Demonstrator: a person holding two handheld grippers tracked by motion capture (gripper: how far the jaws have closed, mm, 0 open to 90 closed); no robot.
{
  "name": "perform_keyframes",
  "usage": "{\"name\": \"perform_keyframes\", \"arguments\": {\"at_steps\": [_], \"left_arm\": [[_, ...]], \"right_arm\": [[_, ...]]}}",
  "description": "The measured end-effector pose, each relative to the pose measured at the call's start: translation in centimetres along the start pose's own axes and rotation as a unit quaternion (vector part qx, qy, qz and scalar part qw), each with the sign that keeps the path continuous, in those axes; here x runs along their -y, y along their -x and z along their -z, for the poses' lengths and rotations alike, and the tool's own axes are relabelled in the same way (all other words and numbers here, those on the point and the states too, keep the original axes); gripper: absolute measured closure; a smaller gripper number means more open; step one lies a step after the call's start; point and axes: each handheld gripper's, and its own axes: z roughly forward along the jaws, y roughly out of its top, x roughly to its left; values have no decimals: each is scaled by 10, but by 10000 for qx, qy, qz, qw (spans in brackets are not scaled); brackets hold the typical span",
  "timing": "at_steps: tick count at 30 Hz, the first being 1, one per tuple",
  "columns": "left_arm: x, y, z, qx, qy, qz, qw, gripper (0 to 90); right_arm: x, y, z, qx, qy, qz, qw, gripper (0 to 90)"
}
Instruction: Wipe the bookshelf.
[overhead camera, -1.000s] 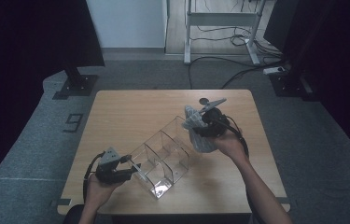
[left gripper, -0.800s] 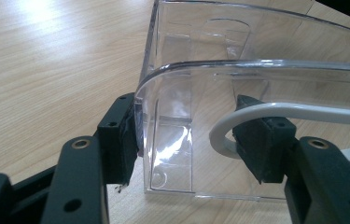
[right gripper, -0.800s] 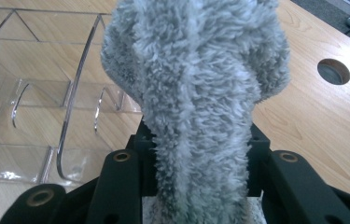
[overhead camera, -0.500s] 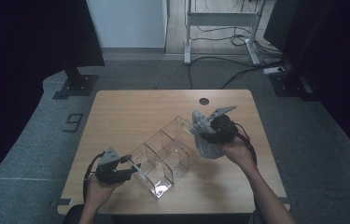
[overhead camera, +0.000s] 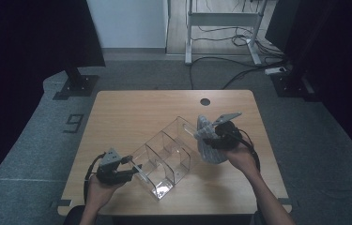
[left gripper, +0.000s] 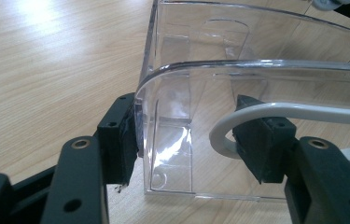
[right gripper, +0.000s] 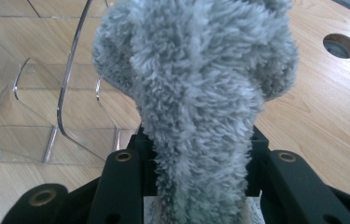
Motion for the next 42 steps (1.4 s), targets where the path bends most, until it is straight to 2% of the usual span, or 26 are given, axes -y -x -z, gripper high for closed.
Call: {"name": "perform_keyframes", "arguments": {"at_steps": [19,27,42], "left_arm": [[0,1,-1,-2,6,-19,10000,423],[-1,2,-1,2,1,-17,10000,421],[-1,5,-3,10,20,-33,10000,415]], "right_arm": [[21,-1,-13,-17,-64,-97,9999,623],[32,-1,-28,43,-294,-124,9995,622],[46,5,-60,40,-388,-318,9987,621]]}}
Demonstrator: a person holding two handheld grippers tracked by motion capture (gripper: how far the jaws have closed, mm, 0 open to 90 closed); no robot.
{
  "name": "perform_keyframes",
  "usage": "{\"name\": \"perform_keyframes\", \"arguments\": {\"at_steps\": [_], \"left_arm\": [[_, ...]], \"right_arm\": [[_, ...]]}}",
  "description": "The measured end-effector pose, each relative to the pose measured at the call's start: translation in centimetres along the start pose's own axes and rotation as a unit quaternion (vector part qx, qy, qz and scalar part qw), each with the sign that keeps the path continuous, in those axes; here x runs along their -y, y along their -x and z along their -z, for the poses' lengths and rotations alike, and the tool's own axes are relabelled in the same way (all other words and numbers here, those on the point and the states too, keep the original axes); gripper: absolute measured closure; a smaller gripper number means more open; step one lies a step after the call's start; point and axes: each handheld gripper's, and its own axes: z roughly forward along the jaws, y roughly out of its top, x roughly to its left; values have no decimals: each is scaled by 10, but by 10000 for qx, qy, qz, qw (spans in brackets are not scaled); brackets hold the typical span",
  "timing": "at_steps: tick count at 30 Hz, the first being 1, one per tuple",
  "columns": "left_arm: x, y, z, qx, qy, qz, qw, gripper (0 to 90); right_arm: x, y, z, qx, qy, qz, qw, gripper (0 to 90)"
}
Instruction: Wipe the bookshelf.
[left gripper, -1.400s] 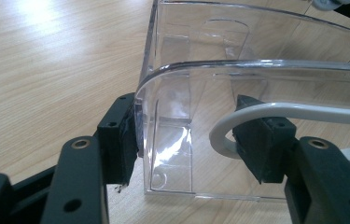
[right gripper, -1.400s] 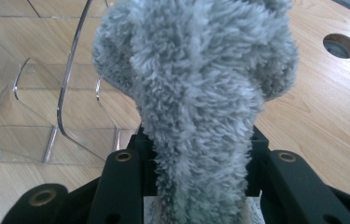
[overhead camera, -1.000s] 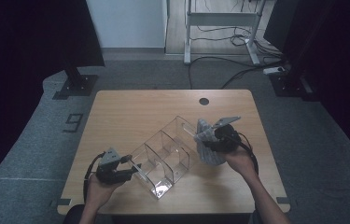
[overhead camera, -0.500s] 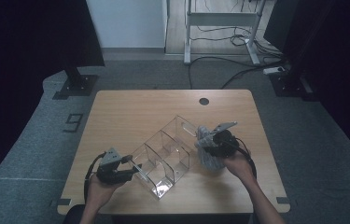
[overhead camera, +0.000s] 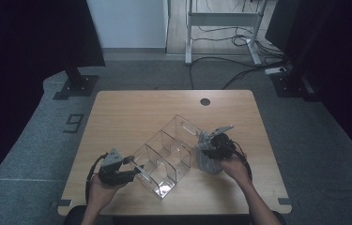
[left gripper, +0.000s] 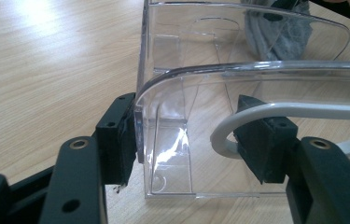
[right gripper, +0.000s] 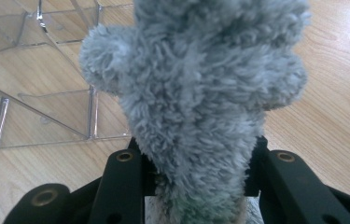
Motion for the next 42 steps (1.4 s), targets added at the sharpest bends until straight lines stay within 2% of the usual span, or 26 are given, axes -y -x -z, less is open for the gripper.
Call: {"name": "perform_keyframes", "arguments": {"at_steps": [6,10,13,25,30,32,42], "left_arm": [[0,0,0,2,8,-5,10000,413],[0,0,0,5,11,-6,10000,412],[0,0,-1,5,16,-5,10000,412],[1,0,-1,24,45,-23,10000,408],[2,-2,-2,89,84,14,9999,385],[1,-2,-1,79,84,-30,9999,375],[3,-4,4,111,139,-97,9998,367]], "right_arm": [[3,1,-7,10,-37,-2,10000,621],[10,0,-20,96,-311,100,9994,623],[15,0,-29,76,-362,76,9993,624],[15,1,-29,77,-380,83,9992,621],[16,1,-22,74,-352,77,9993,620],[17,1,-20,71,-329,81,9994,620],[21,-4,12,-52,-126,95,9999,623]]}}
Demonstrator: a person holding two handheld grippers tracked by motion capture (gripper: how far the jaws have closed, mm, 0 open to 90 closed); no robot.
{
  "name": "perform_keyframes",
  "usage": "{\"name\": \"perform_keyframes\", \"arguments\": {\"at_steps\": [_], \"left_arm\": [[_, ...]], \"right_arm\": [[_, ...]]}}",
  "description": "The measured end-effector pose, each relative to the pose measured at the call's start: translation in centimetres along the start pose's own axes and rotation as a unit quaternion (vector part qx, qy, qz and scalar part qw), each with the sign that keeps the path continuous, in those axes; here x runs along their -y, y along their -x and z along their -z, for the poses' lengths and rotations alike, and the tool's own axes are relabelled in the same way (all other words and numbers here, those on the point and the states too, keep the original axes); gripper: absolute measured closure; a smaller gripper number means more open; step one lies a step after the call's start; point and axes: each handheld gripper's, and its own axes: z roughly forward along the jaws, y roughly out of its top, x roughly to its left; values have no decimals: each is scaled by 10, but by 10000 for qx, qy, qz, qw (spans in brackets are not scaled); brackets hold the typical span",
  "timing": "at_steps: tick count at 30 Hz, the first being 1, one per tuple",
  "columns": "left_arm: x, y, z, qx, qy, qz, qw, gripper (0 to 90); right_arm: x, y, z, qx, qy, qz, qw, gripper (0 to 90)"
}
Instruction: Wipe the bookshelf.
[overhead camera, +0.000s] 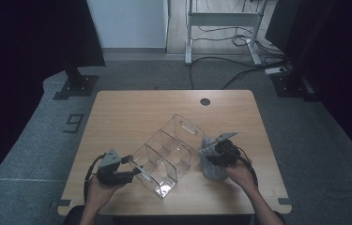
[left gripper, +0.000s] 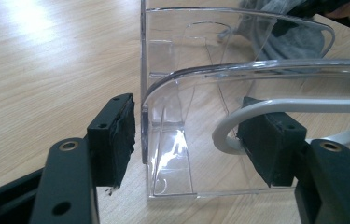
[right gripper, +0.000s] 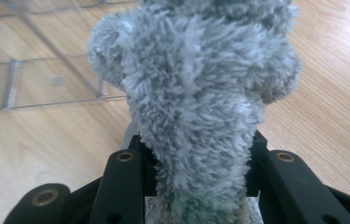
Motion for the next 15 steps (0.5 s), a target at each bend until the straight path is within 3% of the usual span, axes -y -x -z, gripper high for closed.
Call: {"name": "perform_keyframes", "arguments": {"at_steps": [3,15], "left_arm": [[0,1,0,19,9,-64,10000,407],[0,3,0,-44,6,-70,10000,418]], "right_arm": [[-1,-4,12,-65,92,15,9999,623],[-20,-19,57,-248,305,181,9991,618]]}}
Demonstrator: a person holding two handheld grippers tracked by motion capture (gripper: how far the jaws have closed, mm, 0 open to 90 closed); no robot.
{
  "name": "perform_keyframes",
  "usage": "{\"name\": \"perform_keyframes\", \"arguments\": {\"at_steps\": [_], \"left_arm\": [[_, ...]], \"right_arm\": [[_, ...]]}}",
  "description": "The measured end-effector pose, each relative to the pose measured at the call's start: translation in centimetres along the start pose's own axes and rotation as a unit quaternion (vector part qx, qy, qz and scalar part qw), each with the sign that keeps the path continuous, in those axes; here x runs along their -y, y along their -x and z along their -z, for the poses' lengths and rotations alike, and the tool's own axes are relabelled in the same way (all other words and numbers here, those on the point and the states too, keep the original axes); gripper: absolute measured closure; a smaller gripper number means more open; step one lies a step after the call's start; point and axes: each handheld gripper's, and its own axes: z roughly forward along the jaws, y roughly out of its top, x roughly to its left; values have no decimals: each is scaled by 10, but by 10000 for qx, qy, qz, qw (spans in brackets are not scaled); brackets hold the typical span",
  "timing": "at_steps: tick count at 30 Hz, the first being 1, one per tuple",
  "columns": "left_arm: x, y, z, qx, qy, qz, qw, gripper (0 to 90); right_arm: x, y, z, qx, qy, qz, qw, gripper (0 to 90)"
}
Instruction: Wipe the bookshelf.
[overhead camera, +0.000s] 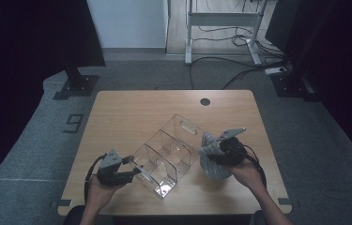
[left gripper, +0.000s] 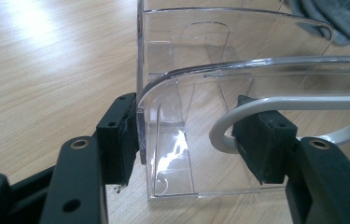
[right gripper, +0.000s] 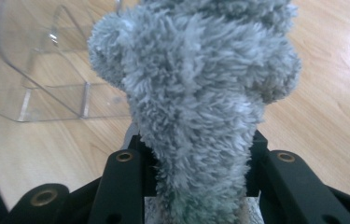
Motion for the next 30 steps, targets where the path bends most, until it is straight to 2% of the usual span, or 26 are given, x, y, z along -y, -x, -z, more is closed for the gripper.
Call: {"name": "perform_keyframes", "arguments": {"at_steps": [8,14,22,30], "left_arm": [[0,0,0,-20,-9,-17,10000,419],[0,0,0,-18,-13,-13,10000,419],[0,0,0,-19,-15,-2,10000,419],[0,0,0,-11,-12,17,10000,418]], "right_arm": [[-31,-10,17,-220,158,130,9995,618],[-58,-16,19,-313,172,247,9991,617],[-90,-21,7,-344,190,376,9985,617],[-119,-26,-16,-347,113,454,9983,617]]}}
